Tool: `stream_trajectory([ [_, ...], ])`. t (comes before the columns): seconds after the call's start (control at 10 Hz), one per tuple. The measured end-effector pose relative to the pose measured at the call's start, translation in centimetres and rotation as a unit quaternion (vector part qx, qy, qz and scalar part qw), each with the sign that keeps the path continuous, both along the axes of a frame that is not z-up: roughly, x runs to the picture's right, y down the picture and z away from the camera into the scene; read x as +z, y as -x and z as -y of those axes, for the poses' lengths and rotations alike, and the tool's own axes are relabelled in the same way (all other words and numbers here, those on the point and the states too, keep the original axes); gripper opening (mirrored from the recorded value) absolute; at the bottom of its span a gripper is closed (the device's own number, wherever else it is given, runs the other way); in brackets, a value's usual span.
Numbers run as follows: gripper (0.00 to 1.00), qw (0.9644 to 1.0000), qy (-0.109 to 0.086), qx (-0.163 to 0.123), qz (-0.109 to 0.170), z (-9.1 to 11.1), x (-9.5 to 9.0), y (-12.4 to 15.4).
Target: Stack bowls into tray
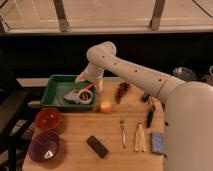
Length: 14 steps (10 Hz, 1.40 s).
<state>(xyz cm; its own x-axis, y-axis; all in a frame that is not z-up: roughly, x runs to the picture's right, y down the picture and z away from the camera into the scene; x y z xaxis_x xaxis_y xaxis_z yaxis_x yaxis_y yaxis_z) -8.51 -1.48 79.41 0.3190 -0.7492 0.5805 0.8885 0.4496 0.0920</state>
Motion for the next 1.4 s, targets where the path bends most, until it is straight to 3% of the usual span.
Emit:
stream_trajectory([
  [0.5,0.80,1.0000,0.000,-0.007,0.001,-0.1,0.0,0.1],
  [0.7,0.80,0.9982,-0.010,-0.054,0.022,-1.3,-1.0,1.5],
  [0.8,0.80,0.9954,-0.017,-0.085,0.042,-2.8,-2.3,3.1],
  [1.1,0.80,0.9869,-0.022,-0.130,0.093,-6.7,-5.1,6.9],
  [1.2,0.80,0.9826,-0.019,-0.145,0.114,-8.2,-5.5,8.8],
  [1.4,0.80,0.9774,-0.013,-0.161,0.137,-10.2,-5.4,11.1],
])
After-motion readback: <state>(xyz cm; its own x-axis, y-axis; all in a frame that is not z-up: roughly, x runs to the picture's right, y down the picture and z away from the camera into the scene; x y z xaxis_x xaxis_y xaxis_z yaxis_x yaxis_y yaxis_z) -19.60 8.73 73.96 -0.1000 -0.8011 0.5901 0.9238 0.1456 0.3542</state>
